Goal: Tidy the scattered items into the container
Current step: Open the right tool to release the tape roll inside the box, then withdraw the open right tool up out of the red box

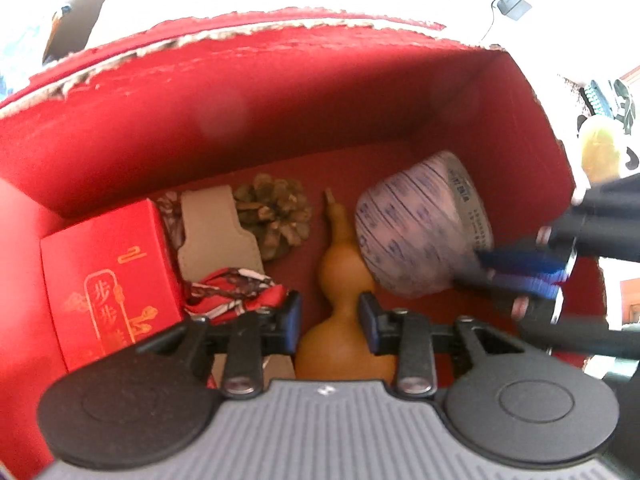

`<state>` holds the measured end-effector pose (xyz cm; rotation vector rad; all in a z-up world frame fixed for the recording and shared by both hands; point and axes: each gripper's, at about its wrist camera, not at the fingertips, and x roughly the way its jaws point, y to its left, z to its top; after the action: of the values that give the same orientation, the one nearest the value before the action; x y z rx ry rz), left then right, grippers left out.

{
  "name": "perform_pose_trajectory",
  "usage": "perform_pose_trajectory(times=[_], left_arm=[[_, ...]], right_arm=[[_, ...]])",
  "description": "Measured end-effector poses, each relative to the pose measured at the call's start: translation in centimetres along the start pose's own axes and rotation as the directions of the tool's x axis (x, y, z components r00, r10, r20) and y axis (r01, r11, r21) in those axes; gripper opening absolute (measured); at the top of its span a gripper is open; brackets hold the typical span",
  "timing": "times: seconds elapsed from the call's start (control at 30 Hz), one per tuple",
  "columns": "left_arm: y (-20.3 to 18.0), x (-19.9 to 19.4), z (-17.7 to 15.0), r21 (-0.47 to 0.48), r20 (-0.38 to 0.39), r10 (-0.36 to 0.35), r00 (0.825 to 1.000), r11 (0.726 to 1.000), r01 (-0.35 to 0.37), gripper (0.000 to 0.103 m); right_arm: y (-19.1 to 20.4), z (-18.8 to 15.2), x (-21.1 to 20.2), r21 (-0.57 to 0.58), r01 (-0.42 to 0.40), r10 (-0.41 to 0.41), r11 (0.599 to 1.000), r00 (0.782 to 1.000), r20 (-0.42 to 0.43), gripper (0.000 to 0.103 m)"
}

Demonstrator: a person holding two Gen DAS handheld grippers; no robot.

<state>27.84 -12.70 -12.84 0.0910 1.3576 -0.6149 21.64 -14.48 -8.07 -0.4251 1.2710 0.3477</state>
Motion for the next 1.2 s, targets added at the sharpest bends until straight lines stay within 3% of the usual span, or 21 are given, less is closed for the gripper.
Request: perform_pose_trajectory(times=[0.1, 0.17, 0.27, 0.37, 0.4, 0.47, 0.6, 0.73, 0.83, 1.03, 1.07, 1.2], left_arm=[[1.0, -1.0, -1.3, 0.004, 0.010, 0.001, 1.000, 1.000, -0.001, 0.035], [1.9, -1.8, -2.3, 0.004, 0.022, -0.001, 1.000, 1.000, 0.001, 0.035], [2.2, -2.8, -2.5, 0.007, 0.045, -0.013, 0.999, 1.000, 0.012, 0.040], [1.6, -4.3, -2.9, 0.041, 0.088, 0.000, 0.996, 0.999, -0.003, 0.045], [1.4, -5.1, -3.2, 0.055, 0.112, 0.011, 0.994, 0.998, -0.018, 0.051], [1.2, -6.3, -3.5, 0.072, 0.151, 0.036, 0.988, 0.996, -0.047, 0.054], [1.6, -7.2, -3.4, 0.067, 0.182, 0.044, 0.982, 0.996, -0.057, 0.051], [1.0, -6.6, -2.9, 0.081, 0.177, 0.014, 0.984, 0.996, -0.029, 0.045], [0.1, -6.5, -3.1, 0.107, 0.168, -0.015, 0.986, 0.994, -0.003, 0.040], [-1.4, -5.4, -3.4, 0.151, 0.139, -0.031, 0.990, 0.988, 0.009, 0.040], [-1.7, -5.2, -3.4, 0.159, 0.132, -0.030, 0.991, 0.987, 0.009, 0.040], [-2.3, -4.3, -3.8, 0.197, 0.090, -0.058, 0.994, 0.980, 0.039, 0.040]], right_arm=[[0.9, -0.6, 1.1, -0.034, -0.023, 0.022, 0.999, 0.999, -0.034, 0.009], [-0.1, -0.6, 0.6, 0.012, -0.035, 0.035, 0.999, 0.999, 0.006, 0.030], [-2.9, -0.5, -1.1, 0.137, -0.108, 0.097, 0.985, 0.992, 0.085, 0.037], [-5.6, -0.9, -2.8, 0.258, -0.202, 0.162, 0.945, 0.972, 0.168, 0.036], [-6.3, -1.1, -3.2, 0.291, -0.216, 0.164, 0.932, 0.968, 0.191, 0.036], [-7.3, -1.4, -3.4, 0.341, -0.213, 0.145, 0.915, 0.966, 0.216, 0.034], [-7.9, -1.3, -2.9, 0.406, -0.204, 0.112, 0.891, 0.965, 0.239, 0.029], [-8.1, -0.5, -1.7, 0.429, -0.231, 0.143, 0.873, 0.963, 0.228, 0.029], [-7.6, 0.6, -1.4, 0.452, -0.173, 0.101, 0.875, 0.979, 0.180, 0.026], [-6.9, 0.7, 0.0, 0.473, -0.185, 0.136, 0.862, 0.981, 0.136, 0.021], [-6.7, 0.7, 0.0, 0.465, -0.186, 0.137, 0.866, 0.981, 0.137, 0.011], [-5.1, 0.9, -1.1, 0.354, -0.131, 0.087, 0.926, 0.987, 0.137, 0.011]])
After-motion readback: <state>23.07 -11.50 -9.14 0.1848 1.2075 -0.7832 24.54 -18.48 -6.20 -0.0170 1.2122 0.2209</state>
